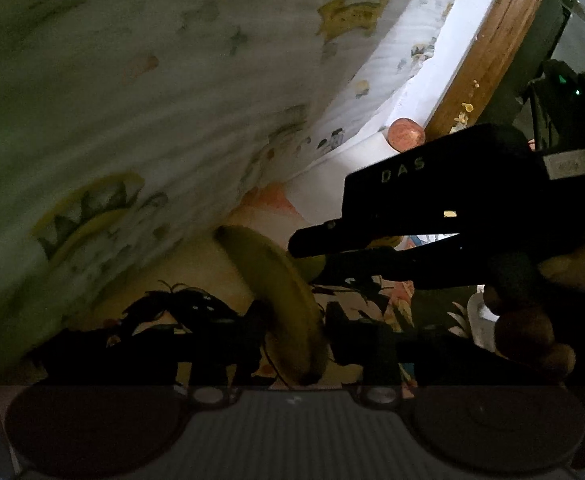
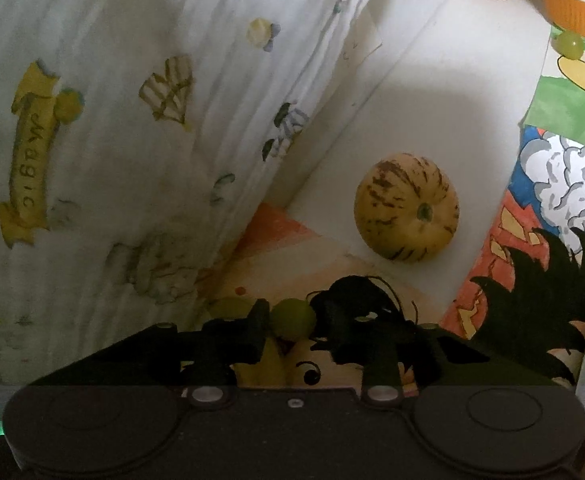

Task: Organize fruits
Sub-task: 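Close left gripper on the second banana while right gripper closes on the green grape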

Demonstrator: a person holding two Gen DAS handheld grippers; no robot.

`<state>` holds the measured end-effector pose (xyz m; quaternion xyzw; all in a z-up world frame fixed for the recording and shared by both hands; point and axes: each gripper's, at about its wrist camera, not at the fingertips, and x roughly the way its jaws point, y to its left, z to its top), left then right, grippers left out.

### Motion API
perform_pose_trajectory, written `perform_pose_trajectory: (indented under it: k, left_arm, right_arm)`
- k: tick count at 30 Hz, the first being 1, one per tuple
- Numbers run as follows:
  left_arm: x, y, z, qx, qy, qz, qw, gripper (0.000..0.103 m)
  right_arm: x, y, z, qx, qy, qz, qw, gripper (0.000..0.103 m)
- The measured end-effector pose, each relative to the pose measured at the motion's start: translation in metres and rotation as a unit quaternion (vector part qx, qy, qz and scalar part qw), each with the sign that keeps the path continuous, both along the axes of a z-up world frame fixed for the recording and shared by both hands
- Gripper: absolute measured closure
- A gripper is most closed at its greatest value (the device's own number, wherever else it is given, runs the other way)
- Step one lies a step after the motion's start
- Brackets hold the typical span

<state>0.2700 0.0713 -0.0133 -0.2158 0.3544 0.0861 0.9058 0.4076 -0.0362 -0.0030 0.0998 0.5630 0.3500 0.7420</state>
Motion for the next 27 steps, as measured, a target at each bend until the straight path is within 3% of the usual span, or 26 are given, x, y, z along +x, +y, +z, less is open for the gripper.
perform_pose_trajectory:
  k: [11, 27]
  left_arm:
    - [-0.012, 0.003, 0.006, -0.009, 0.018, 0.010, 0.9997, 0.069]
    - [-0.008, 0.001, 0.005, 0.025, 0.031, 0.005, 0.9992, 0.067]
  right_arm:
    - [-0.008, -0.013, 0.000, 0.009, 0.002, 0.001, 1.000, 0.077]
    - [-0.014, -0.001, 0.006, -0.009, -0.025, 0.018, 0.999, 0.076]
